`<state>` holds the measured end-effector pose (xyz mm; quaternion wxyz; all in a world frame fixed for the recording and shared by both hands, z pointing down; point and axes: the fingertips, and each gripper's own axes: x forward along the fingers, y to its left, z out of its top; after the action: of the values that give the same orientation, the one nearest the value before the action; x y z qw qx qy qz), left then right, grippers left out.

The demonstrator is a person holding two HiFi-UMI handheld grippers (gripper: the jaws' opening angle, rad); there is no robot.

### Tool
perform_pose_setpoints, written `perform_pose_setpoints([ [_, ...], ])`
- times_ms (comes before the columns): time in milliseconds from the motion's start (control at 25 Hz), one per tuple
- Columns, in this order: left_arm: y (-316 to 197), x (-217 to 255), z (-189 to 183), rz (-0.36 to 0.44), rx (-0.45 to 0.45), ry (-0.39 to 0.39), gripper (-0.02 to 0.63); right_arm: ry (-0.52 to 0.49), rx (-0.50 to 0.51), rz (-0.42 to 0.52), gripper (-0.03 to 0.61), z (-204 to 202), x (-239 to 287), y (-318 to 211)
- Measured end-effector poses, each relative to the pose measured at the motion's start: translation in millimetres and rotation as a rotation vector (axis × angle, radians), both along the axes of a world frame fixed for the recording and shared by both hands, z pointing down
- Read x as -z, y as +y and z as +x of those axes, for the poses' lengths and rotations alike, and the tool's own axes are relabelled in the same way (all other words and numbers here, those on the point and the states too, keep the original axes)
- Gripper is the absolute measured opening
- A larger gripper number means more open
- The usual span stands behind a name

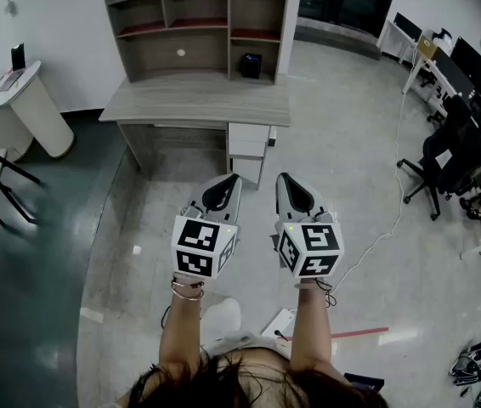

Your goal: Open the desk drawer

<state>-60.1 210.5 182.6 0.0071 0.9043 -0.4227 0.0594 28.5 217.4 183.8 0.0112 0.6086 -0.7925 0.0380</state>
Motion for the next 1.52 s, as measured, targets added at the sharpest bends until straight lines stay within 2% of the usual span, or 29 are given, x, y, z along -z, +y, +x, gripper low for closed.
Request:
perform_pose_setpoints([
  [680, -4.9, -13.9, -20.5, -0.035, -0.007, 0.024, 0.009, -0.019, -0.005, -0.011, 0.02, -15.5, -9.6, -4.2],
  [1520, -51.8, -30.2, -47.0, -0.058, -0.037, 0.034, 0.009, -0.025, -0.044, -0.016, 0.02, -38.6, -17.1, -39.2],
])
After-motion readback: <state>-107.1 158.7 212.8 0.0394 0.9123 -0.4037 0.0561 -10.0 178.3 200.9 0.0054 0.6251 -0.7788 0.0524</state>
